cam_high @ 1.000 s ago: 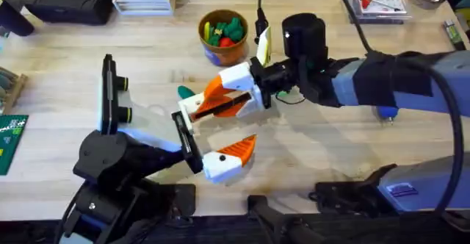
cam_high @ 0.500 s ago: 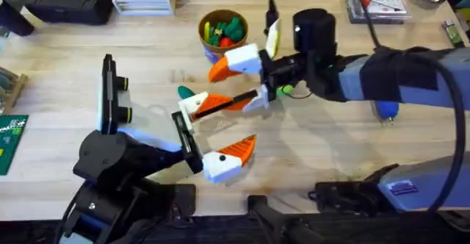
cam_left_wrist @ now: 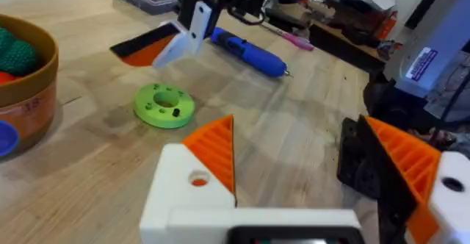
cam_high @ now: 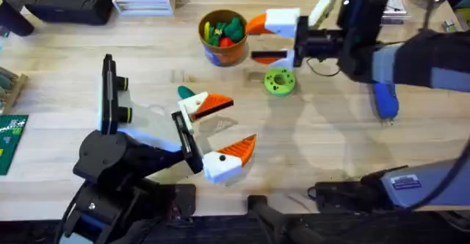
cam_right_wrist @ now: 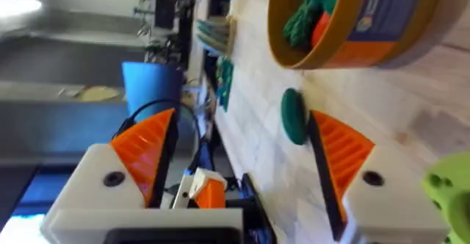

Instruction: Pick up the gripper from the table and insert it into the empty holder that is missing its gripper. Then pick up a screw, insert it into the mounting hole, and use the screwdriver to tighten it. Finally, clean up the table by picking up the vegetable and placing it into the bucket.

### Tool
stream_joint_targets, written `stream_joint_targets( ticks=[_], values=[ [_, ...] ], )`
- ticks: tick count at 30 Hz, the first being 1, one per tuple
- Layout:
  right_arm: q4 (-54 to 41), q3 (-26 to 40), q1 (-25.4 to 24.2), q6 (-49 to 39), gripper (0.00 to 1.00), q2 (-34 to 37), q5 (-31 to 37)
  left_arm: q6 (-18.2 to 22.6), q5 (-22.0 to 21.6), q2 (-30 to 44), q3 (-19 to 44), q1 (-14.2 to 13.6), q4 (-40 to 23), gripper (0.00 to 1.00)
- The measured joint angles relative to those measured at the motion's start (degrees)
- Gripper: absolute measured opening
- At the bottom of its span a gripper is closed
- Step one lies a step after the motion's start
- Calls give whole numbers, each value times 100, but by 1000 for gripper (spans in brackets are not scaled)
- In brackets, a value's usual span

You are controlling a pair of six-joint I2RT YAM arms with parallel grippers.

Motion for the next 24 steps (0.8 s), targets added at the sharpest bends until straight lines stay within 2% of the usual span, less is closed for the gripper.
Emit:
stream_joint_targets(
  ticks=[3,7,12,15,19,24],
  values=[
    [-776,104,-179,-431,994,-333,248,0,0,0,0,0,0,985],
    [-2624,378,-216,-1343,994,-878,786,-1,1,-1,0,0,-1,985],
    [-4884,831,-37,-2608,994,-1555,2015,0,0,-2,0,0,0,985],
    [-5883,1092,364,-3236,994,-1925,3147,0,-4,0,0,0,0,985],
    [-6681,1216,1105,-3782,995,-2104,4551,0,-4,0,0,0,0,985],
    [-6985,1216,1816,-4154,995,-2009,5422,0,-4,-1,0,0,0,985]
  ],
)
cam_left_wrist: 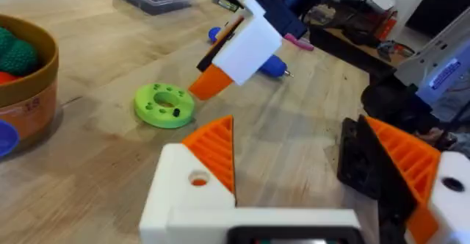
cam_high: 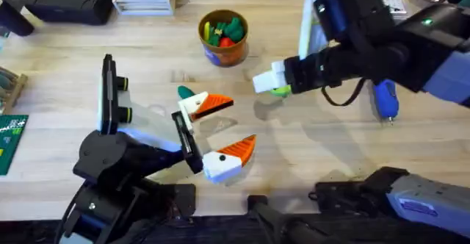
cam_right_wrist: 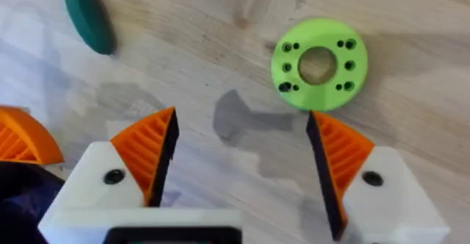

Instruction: Pick up the gripper from the table and insert it into the empty holder that is missing its gripper. Then pick up a screw, insert it into the mounting hole, and use the screwdriver to tighten it. Finally, clean up the table by picking up the vegetable and placing it into the bucket.

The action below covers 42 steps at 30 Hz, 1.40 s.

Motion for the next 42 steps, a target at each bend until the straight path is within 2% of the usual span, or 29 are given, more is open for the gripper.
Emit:
stream_joint_targets(
  ticks=[8,18,29,35,39,42],
  values=[
    [138,0,180,-397,995,96,421,0,0,1,0,0,0,985],
    [140,0,187,-605,996,794,513,0,0,1,0,0,0,985],
    [142,0,187,-613,996,805,515,0,0,-1,0,0,0,985],
    [327,0,187,-913,994,805,517,0,0,1,0,0,0,985],
    [411,0,187,-1073,937,869,620,0,0,1,0,0,0,985],
    [413,0,187,-1131,851,1040,655,0,0,1,0,0,0,985]
  ],
)
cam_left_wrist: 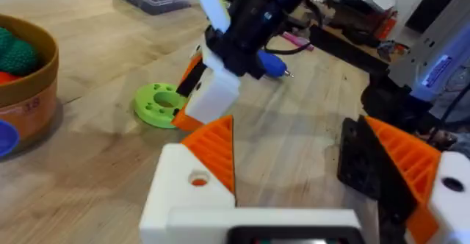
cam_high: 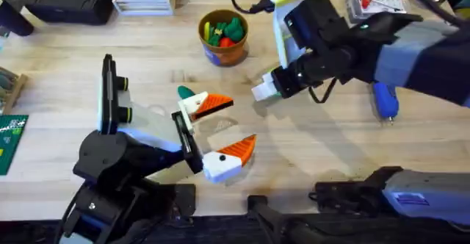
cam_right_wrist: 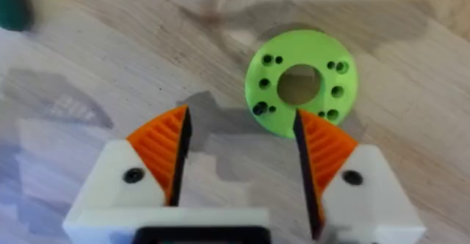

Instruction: Pick up the gripper from the table and insert it into the empty holder that is missing its gripper. Then pick up a screw, insert it into the mounting hole, and use the screwdriver to tighten it. Finally, clean up the table by picking up the vegetable and placing it into the bucket.

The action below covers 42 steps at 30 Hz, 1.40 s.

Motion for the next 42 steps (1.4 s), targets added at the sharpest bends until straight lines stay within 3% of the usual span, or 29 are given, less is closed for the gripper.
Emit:
stream_joint_targets(
  ticks=[14,32,40,42],
  values=[
    [288,0,90,-54,409,529,223,0,0,-1,0,0,0,985],
    [284,0,197,-5,13,548,640,0,0,0,0,0,0,985],
    [221,54,197,86,6,548,677,0,0,-2,0,0,0,985],
    [1,371,197,105,6,548,681,0,0,-1,0,0,0,985]
  ],
)
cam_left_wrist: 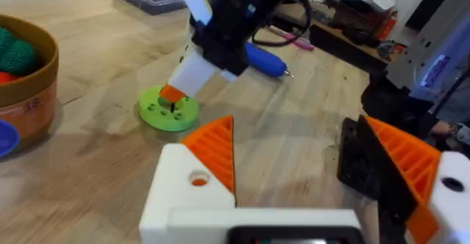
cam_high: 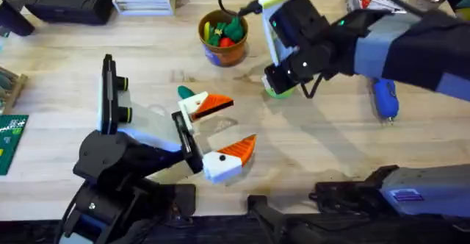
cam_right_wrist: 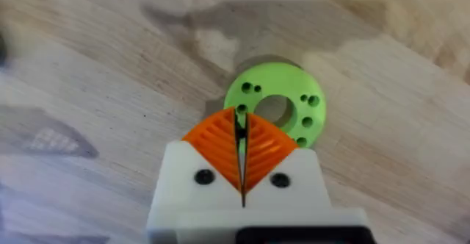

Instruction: Pick up the gripper from the table and insert it into the empty holder that is missing its gripper. Then pick up a screw, insert it into the mounting hole, and use the screwdriver to tighten it. Finally, clean up the table by picking up the vegetable and placing it into the bucket.

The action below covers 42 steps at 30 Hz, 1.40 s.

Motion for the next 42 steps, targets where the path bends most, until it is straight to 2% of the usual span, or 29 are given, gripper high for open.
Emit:
stream_joint_targets(
  ticks=[10,15,28,36,42],
  values=[
    [-1055,990,0,58,5,0,16,-1,0,1,0,0,0,985],
    [-1249,1478,0,107,5,1,9,-1,0,0,0,0,0,985],
    [-1334,1727,13,151,5,0,-506,0,0,1,0,-1,0,985],
    [-2251,2711,28,105,5,0,-574,0,0,1,0,0,0,986],
    [-2593,3203,88,-130,5,0,-591,0,0,-1,0,0,0,986]
  ],
)
